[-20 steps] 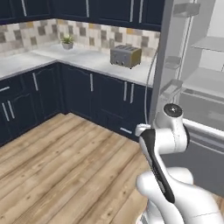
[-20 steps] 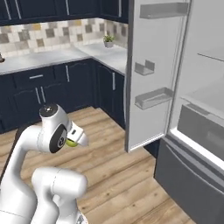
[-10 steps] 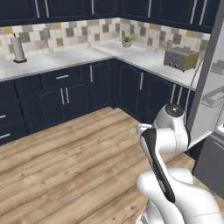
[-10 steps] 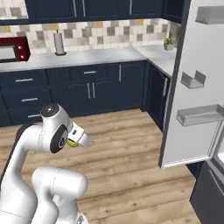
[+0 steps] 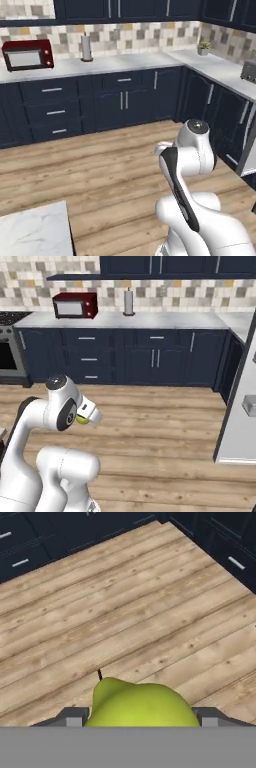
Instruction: Pick up the pear and apple from the fridge and place one fruit on each plate on the dining counter.
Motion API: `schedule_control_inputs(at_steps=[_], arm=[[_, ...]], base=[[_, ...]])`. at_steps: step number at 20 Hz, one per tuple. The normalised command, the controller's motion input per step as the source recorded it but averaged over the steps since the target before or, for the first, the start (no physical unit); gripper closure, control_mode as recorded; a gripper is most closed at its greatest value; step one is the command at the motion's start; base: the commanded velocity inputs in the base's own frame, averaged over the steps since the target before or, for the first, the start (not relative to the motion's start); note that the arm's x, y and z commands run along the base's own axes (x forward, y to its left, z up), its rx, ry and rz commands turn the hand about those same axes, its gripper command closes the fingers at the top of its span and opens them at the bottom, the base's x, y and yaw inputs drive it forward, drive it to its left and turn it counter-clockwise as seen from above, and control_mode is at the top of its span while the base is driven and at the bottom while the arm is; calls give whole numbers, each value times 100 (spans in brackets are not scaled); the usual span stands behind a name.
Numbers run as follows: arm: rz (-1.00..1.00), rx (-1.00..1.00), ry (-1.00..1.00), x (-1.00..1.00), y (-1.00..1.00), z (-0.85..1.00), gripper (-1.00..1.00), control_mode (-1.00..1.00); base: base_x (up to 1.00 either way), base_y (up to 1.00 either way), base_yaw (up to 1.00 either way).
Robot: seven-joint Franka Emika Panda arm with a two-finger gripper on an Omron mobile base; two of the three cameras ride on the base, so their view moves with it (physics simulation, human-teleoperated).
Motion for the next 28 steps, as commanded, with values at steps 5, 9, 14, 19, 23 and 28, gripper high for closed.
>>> schedule_control_inputs(at_steps=[5, 9, 14, 19, 23, 28], arm=[[0, 0, 0, 0, 0, 0, 100, 100], [0, 0, 0, 0, 0, 0, 100, 100], [0, 0, 0, 0, 0, 0, 100, 100], [0, 0, 0, 0, 0, 0, 100, 100], [0, 0, 0, 0, 0, 0, 100, 100], [0, 0, 0, 0, 0, 0, 100, 100]], base=[[-99, 0, 41], [-98, 0, 30], [-99, 9, 19], [-100, 10, 11], [-100, 4, 9], [-100, 7, 7]])
